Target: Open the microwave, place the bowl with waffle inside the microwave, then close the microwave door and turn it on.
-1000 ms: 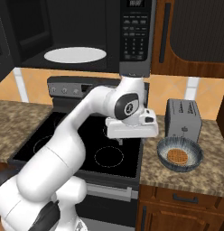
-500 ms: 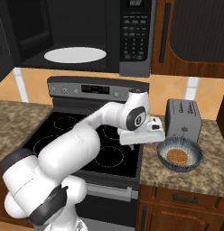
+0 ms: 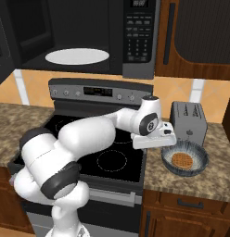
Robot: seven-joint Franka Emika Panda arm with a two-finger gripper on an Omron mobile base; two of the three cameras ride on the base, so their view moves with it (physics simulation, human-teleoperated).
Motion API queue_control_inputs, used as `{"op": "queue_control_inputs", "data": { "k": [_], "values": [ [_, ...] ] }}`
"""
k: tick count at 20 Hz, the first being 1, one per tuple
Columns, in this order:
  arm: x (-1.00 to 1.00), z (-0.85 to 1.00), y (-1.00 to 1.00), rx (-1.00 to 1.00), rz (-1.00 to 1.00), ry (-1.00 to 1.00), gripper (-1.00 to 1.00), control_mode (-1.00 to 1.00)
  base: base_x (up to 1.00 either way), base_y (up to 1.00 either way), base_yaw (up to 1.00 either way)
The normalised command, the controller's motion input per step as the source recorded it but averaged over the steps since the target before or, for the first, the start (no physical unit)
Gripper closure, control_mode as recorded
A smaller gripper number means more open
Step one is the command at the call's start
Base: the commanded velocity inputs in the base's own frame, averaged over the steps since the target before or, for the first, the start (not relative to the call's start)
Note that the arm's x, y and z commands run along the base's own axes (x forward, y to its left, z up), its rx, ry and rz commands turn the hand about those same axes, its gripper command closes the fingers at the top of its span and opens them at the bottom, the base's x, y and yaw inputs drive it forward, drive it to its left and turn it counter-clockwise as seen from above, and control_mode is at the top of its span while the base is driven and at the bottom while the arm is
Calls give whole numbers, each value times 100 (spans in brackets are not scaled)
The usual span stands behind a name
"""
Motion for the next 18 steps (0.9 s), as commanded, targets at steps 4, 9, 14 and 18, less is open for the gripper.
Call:
{"op": "queue_control_inputs", "data": {
  "k": [4, 9, 14, 18],
  "values": [
    [41, -24, -31, 2, 0, 0, -100, -100, 0, 0, 0],
    [24, -48, -10, 0, 1, 4, -100, -100, 0, 0, 0],
    [23, -41, -12, 0, 2, 1, -100, -100, 0, 0, 0],
    [28, -21, -30, 5, 4, 0, -100, -100, 0, 0, 0]
  ]
}}
